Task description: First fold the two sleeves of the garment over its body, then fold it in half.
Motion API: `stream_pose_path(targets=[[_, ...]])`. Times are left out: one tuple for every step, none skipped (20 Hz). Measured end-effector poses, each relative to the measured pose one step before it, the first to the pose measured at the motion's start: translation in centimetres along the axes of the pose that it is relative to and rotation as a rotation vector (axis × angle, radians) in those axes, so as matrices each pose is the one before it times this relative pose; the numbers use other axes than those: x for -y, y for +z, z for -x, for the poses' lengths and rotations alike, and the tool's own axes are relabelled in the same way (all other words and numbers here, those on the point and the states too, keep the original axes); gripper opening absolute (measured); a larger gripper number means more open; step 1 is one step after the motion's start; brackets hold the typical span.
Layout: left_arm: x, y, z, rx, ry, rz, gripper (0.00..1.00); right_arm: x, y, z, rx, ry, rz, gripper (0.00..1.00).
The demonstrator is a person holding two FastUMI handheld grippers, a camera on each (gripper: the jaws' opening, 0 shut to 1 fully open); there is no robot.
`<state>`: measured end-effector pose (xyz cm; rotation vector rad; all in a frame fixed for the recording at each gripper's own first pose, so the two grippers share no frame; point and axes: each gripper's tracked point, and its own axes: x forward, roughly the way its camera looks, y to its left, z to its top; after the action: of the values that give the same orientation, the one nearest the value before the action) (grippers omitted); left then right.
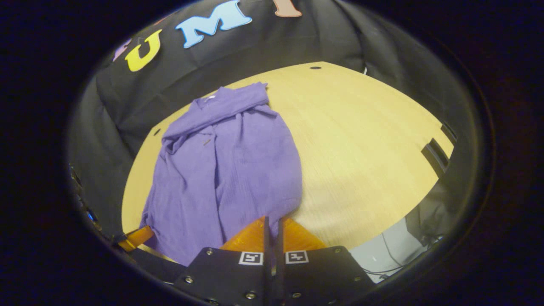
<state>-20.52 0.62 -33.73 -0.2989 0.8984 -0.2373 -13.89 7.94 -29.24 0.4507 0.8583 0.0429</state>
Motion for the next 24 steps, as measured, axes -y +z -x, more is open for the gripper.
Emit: stream_pose_path(targets=[[0.236, 1.265, 0.548, 0.02638, -0.00883, -0.00114, 0.06, -0.457, 1.207, 0.624, 0.02325, 0.02212, 0.00089, 0.04], [0.435, 1.361, 0.438, 0.02159, -0.01388, -0.00324, 0.07, -0.542, 1.054, 0.648, 0.01909, 0.02163, 0.00259, 0.05], [0.72, 1.308, 0.139, 0.01715, -0.01364, 0.0019, 0.06, -0.664, 1.096, 0.498, 0.01791, 0.02665, -0.00404, 0.05], [0.643, 1.19, 0.164, 0.01016, -0.01526, 0.00901, 0.06, -0.652, 1.127, 0.476, 0.01741, 0.02429, -0.00685, 0.05], [0.767, 1.089, 0.152, 0.01128, -0.01538, 0.01372, 0.07, -0.537, 1.252, 0.333, 0.02092, 0.02081, -0.00556, 0.05], [0.672, 1.243, 0.062, 0.01659, -0.01612, 0.01136, 0.07, -0.559, 1.238, 0.202, 0.0198, 0.01831, 0.00062, 0.05], [0.514, 1.23, 0.008, 0.01503, -0.01281, 0.00667, 0.07, -0.457, 1.203, 0.126, 0.01615, 0.01601, 0.00595, 0.05], [0.509, 1.323, 0.025, 0.01518, -0.00833, 0.00274, 0.06, -0.377, 1.052, 0.022, 0.01282, 0.01551, 0.00994, 0.05], [0.533, 1.182, -0.186, 0.01519, -0.00665, -0.00093, 0.06, -0.399, 0.985, -0.191, 0.00668, 0.01692, 0.01026, 0.05], [0.373, 1.161, -0.27, 0.01474, -0.00371, -0.00033, 0.06, -0.449, 0.896, -0.117, 0.00503, 0.01761, 0.01136, 0.05], [0.413, 1.347, -0.172, 0.01586, -0.00361, -0.00053, 0.06, -0.426, 0.89, -0.178, 0.00288, 0.01875, 0.01643, 0.05], [0.302, 1.262, -0.272, 0.01395, -0.00151, -0.00054, 0.07, -0.266, 0.775, -0.202, 0.00315, 0.01489, 0.01623, 0.05], [0.343, 0.993, -0.362, 0.00929, 0.00055, -0.00031, 0.06, -0.32, 0.785, -0.202, 0.00289, 0.01342, 0.00929, 0.05], [0.215, 1.026, -0.372, 0.01064, -0.00069, 0.00081, 0.06, -0.395, 0.806, -0.368, 0.00548, 0.01519, 0.00282, 0.05], [0.433, 0.971, -0.502, 0.01067, -0.00347, 0.00056, 0.07, -0.335, 0.867, -0.312, 0.00648, 0.01712, -0.00324, 0.05], [0.215, 0.868, -0.428, 0.00751, 0.00108, -0.00277, 0.06, 0.231, 0.763, 0.285, 0.00811, 0.01652, -0.00753, 0.04], [0.031, 0.853, -0.705, 0.00886, 0.0018, -0.00253, 0.07, -0.215, 1.027, -0.304, 0.0102, 0.01347, -0.00615, 0.05], [0.037, 0.841, -0.604, 0.00587, 0.00163, 0.00121, 0.06, -0.01, 0.979, -0.437, 0.01105, 0.01119, -0.00328, 0.05], [0.051, 0.986, -0.568, 0.00845, -0.00052, 0.00321, 0.06, 0.066, 1.035, -0.415, 0.01105, 0.00735, -0.00262, 0.05], [-0.091, 1.105, -0.613, 0.01469, 0.00451, 0.00371, 0.06, -0.724, 1.117, -1.135, 0.01063, 0.00667, -0.00279, 0.05], [-0.144, 1.085, -0.63, 0.01682, 0.0045, 0.00116, 0.06, 0.09, 0.935, -0.475, 0.00861, 0.00309, 0.00022, 0.05], [-0.195, 1.27, -0.601, 0.01965, 0.00625, 0.00116, 0.06, 0.31, 0.857, -0.605, 0.00711, -0.00065, 0.00278, 0.04], [-0.154, 1.028, -0.672, 0.01402, 0.00368, 0.00167, 0.06, 0.298, 0.794, -0.512, 0.00349, 0.0, 0.00349, 0.04], [-0.211, 0.981, -0.776, 0.01518, 0.00469, 0.0041, 0.06, 0.271, 0.659, -0.583, 0.00039, 0.00061, 0.00095, 0.04]])
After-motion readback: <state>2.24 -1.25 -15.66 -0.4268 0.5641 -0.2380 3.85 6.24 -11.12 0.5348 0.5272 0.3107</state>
